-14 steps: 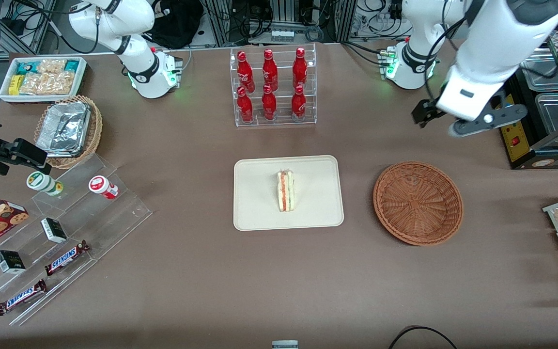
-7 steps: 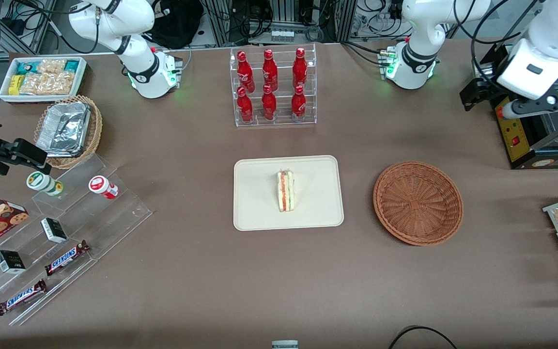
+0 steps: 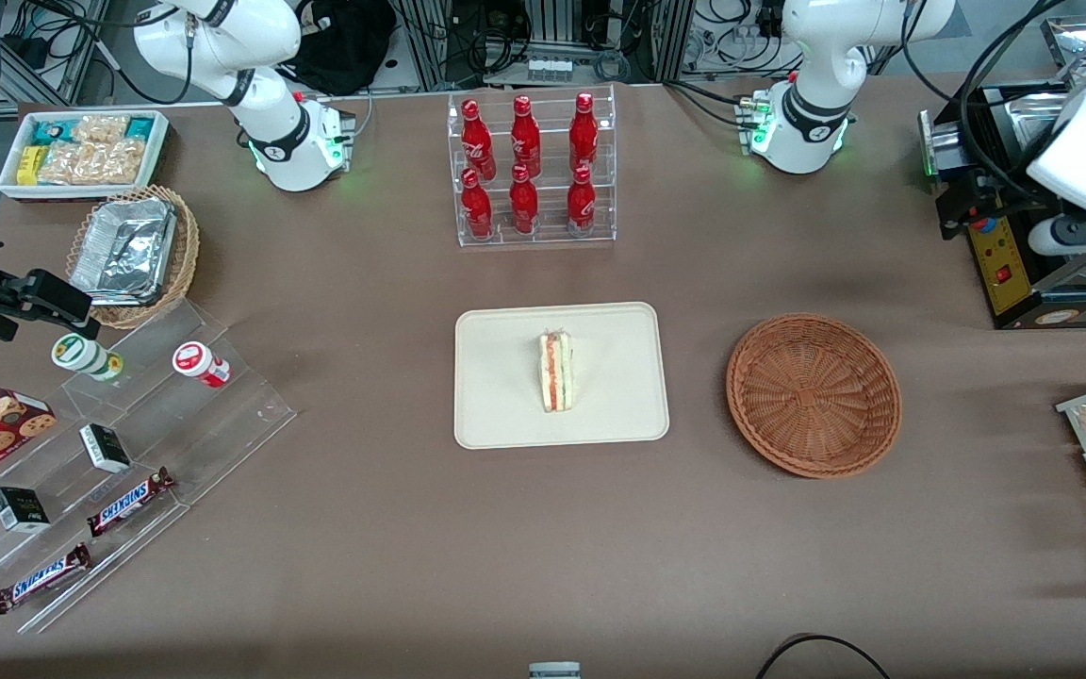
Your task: Place sandwich from basket to tray
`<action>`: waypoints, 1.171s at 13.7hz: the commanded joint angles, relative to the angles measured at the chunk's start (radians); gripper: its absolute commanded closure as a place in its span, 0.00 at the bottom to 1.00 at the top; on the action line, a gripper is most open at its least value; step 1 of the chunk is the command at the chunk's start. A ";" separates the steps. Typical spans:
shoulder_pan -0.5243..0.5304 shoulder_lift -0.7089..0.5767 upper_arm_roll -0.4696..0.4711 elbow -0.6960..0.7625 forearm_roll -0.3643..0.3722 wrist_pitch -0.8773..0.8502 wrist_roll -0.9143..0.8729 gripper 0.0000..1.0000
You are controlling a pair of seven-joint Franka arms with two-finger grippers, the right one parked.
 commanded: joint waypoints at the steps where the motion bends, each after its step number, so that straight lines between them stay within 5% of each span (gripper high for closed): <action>1: 0.027 0.029 -0.002 0.037 -0.005 0.004 0.021 0.00; 16: 0.048 0.024 0.013 0.038 -0.028 0.002 0.096 0.00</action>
